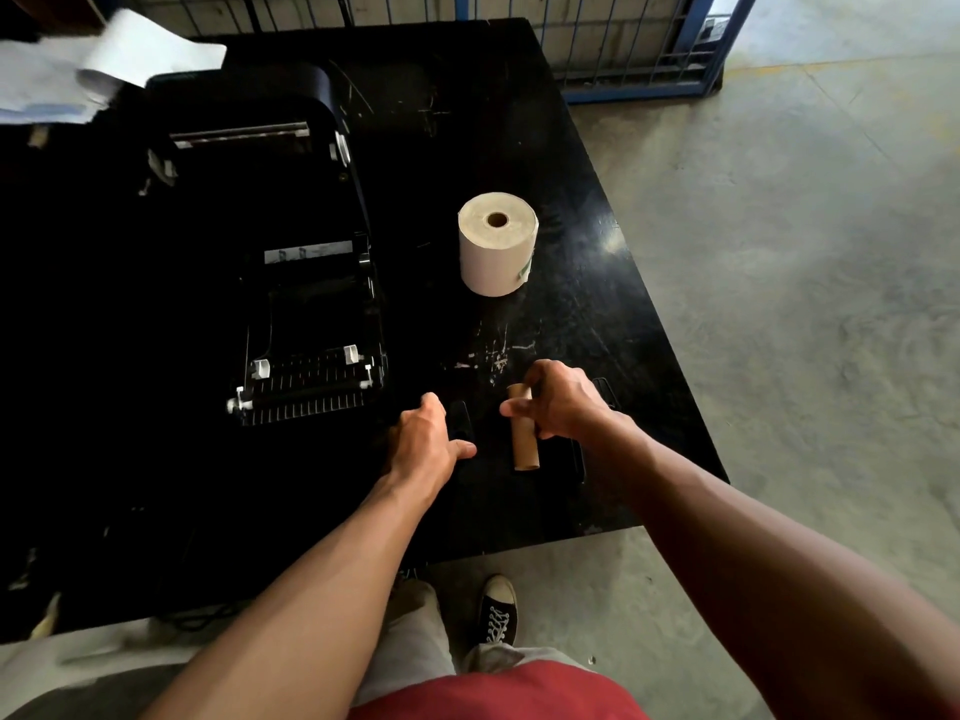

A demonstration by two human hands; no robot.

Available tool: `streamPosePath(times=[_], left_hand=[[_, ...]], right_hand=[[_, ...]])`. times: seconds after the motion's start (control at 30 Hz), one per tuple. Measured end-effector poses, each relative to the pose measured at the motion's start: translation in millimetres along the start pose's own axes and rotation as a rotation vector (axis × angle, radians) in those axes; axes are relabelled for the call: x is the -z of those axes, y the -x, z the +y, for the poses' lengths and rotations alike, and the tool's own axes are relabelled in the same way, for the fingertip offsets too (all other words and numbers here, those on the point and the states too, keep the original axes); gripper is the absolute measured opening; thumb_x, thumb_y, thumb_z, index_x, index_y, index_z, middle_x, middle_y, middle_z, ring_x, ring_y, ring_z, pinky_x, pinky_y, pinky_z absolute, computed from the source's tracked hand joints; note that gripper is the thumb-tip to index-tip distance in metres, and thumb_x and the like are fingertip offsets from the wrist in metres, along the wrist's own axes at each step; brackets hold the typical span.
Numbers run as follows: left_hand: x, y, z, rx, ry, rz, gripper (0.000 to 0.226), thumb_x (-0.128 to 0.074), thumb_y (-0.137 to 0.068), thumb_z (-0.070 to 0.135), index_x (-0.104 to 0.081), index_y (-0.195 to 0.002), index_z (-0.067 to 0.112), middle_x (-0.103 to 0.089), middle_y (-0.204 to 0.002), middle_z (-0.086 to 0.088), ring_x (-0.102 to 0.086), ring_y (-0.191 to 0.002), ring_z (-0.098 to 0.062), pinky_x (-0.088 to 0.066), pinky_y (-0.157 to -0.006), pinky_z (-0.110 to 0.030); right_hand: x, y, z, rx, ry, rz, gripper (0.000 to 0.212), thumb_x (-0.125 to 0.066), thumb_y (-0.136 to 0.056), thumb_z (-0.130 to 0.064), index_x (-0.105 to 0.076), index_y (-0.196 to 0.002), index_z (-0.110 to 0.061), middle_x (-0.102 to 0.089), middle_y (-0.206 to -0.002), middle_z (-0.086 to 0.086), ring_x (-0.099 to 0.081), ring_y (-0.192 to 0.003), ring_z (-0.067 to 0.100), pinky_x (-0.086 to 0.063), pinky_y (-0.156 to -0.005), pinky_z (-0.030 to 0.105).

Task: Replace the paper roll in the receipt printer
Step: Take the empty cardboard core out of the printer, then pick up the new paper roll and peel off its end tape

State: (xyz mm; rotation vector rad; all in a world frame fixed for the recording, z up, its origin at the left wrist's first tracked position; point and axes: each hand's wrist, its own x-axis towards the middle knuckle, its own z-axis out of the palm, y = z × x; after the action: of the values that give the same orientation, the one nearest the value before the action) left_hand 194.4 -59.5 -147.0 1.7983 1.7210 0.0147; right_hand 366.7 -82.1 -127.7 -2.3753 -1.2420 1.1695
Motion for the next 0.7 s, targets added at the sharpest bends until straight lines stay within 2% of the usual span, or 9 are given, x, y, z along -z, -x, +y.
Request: streamPosePath(times=[0.1, 0.17, 0.23, 0.3, 0.4, 0.47, 0.53, 0.7], left_hand=[[2, -6, 0, -0.043, -0.012, 0.048, 0.032, -0.073, -0.086, 0.01, -0.053, -0.11, 0.015, -0.073, -0.087, 0.0, -0.06, -0.063, -0.006, -0.046, -0.051, -0.021], [7, -12, 4, -0.082, -0.012, 0.084, 0.024, -0.068, -0.088, 0.009, -0.054, -0.106, 0.018, -0.073, -0.09, 0.0, -0.059, -0.065, -0.005, -0.048, -0.054, -0.023], [17, -18, 14, -0.121, 0.0, 0.128, 0.022, -0.071, -0.086, 0.018, -0.058, -0.103, 0.02, -0.069, -0.087, 0.0, -0.062, -0.073, -0.012, -0.05, -0.06, -0.028], [30, -24, 26, -0.164, -0.006, 0.186, 0.017, -0.072, -0.084, 0.026, -0.061, -0.096, 0.022, -0.065, -0.082, 0.003, -0.059, -0.071, -0.014, -0.045, -0.059, -0.027], [52, -35, 45, -0.23, -0.03, 0.268, 0.007, -0.067, -0.087, 0.028, -0.061, -0.085, 0.023, -0.062, -0.073, 0.009, -0.049, -0.056, -0.004, -0.033, -0.048, -0.02], [65, -43, 59, -0.268, -0.038, 0.308, 0.006, -0.064, -0.089, 0.025, -0.061, -0.084, 0.023, -0.055, -0.069, 0.012, -0.046, -0.055, -0.001, -0.03, -0.045, -0.018], [76, -52, 73, -0.325, -0.065, 0.323, 0.004, -0.064, -0.089, 0.023, -0.062, -0.092, 0.022, -0.059, -0.08, 0.008, -0.051, -0.062, -0.007, -0.036, -0.05, -0.022], [88, -77, 107, -0.447, -0.17, 0.299, 0.025, -0.067, -0.09, 0.023, -0.06, -0.113, 0.017, -0.055, -0.11, -0.006, -0.058, -0.097, -0.024, -0.047, -0.067, -0.032]], right_hand=[[12, 3, -4, 0.03, 0.004, 0.03, 0.043, -0.077, -0.086, -0.044, -0.058, -0.105, -0.01, -0.074, -0.091, 0.011, -0.075, -0.064, 0.025, -0.063, -0.075, 0.042], [22, 4, -7, 0.053, 0.0, 0.053, 0.04, -0.075, -0.088, -0.042, -0.057, -0.103, -0.01, -0.074, -0.089, 0.012, -0.075, -0.065, 0.026, -0.062, -0.076, 0.043], [34, 4, -10, 0.074, 0.002, 0.078, 0.037, -0.073, -0.09, -0.039, -0.058, -0.107, -0.01, -0.073, -0.093, 0.014, -0.075, -0.071, 0.029, -0.061, -0.081, 0.047], [46, 4, -12, 0.09, -0.003, 0.1, 0.033, -0.073, -0.091, -0.035, -0.06, -0.108, -0.01, -0.072, -0.099, 0.015, -0.073, -0.08, 0.032, -0.06, -0.084, 0.05], [59, 2, -13, 0.108, 0.004, 0.145, 0.032, -0.073, -0.091, -0.032, -0.06, -0.113, -0.012, -0.069, -0.108, 0.015, -0.069, -0.093, 0.033, -0.058, -0.087, 0.048], [66, -2, -14, 0.114, 0.017, 0.171, 0.033, -0.071, -0.092, -0.029, -0.062, -0.118, -0.012, -0.069, -0.114, 0.015, -0.067, -0.1, 0.033, -0.057, -0.089, 0.047], [70, -9, -16, 0.114, 0.017, 0.186, 0.034, -0.068, -0.093, -0.024, -0.061, -0.124, -0.011, -0.068, -0.12, 0.015, -0.066, -0.105, 0.033, -0.057, -0.092, 0.047], [73, -35, -21, 0.1, -0.039, 0.168, 0.052, -0.062, -0.094, -0.017, -0.049, -0.145, -0.015, -0.063, -0.137, 0.015, -0.062, -0.121, 0.034, -0.052, -0.102, 0.048]])
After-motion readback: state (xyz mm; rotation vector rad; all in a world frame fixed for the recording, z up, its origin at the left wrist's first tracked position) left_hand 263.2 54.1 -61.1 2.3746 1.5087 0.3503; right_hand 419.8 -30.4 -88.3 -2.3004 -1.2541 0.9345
